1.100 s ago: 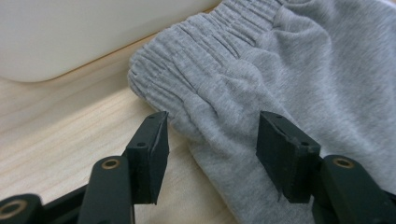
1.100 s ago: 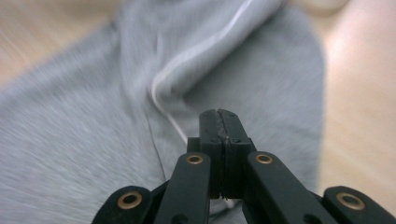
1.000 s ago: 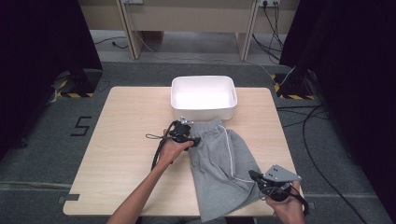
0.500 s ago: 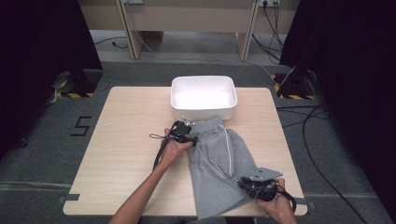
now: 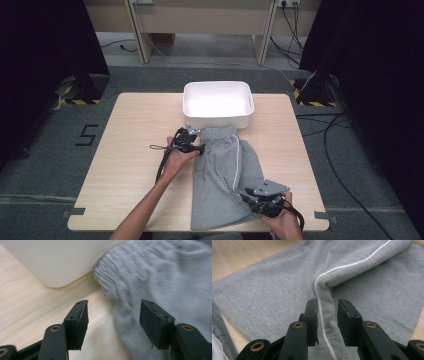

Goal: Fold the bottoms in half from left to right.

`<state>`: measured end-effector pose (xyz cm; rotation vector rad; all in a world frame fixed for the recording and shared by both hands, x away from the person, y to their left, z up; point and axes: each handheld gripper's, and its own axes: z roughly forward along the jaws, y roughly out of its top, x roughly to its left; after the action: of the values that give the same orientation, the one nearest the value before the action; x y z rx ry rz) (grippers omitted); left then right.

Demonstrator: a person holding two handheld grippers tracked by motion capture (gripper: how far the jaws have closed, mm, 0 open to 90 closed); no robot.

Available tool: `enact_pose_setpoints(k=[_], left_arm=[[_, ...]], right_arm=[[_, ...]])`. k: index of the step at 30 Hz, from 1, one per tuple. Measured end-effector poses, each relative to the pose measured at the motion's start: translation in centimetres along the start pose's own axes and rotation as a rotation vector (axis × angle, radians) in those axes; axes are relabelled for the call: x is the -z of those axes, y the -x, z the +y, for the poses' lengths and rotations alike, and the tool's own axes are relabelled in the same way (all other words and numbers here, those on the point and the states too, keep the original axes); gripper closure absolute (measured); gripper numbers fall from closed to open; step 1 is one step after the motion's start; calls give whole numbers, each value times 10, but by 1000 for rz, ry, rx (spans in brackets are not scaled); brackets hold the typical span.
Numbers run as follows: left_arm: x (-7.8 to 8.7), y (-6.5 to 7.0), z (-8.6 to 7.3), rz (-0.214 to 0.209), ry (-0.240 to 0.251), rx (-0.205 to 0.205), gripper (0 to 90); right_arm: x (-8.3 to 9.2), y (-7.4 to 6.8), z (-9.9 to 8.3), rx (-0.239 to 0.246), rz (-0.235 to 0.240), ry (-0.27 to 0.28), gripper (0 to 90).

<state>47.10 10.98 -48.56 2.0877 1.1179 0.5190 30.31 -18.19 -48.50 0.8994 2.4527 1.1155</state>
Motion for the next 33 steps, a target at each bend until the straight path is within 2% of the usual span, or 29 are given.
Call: enact_pose_setpoints(k=[4,5,7,9,12,16,17,19,22,24,25,28,29,30,31,33], left_arm=[[19,4,-17,-25,8,-1,369],[21,5,-20,-29,9,2,369],[26,10,-30,-44,-2,-13,361],[30,18,-40,-58,-5,-30,355],[32,27,-49,-79,-11,-53,349],[30,37,-58,-58,-27,-103,339],[29,38,-58,-56,-19,-97,341],[30,40,-58,-43,-20,-115,336],[30,42,-58,-34,-16,-128,338],[29,44,-59,-38,-6,-123,334],[29,45,-59,-37,0,-125,336],[29,47,-59,-33,0,-132,335],[29,47,-59,-33,2,-130,328],[30,47,-59,-31,3,-136,328],[31,48,-59,-28,7,-135,329],[35,51,-59,-34,25,-117,328]], right_arm=[[-16,-3,-9,27,37,-56,711],[-19,-4,-12,31,37,-61,740],[-19,-2,-14,15,55,-41,788],[-18,-1,-14,16,50,-34,847],[-13,0,-12,10,51,-19,867],[9,4,-3,1,-1,54,872],[17,6,0,0,-18,74,873],[34,10,6,-3,-51,113,873],[55,14,8,-10,-102,124,874],[59,18,0,-36,-127,112,875],[56,21,-7,-54,-133,89,875],[36,31,-38,-122,-132,-1,874],[31,34,-47,-149,-126,-13,874],[28,35,-52,-167,-114,-18,873],[26,36,-57,-185,-101,0,872],[27,36,-58,-199,-100,8,869]])
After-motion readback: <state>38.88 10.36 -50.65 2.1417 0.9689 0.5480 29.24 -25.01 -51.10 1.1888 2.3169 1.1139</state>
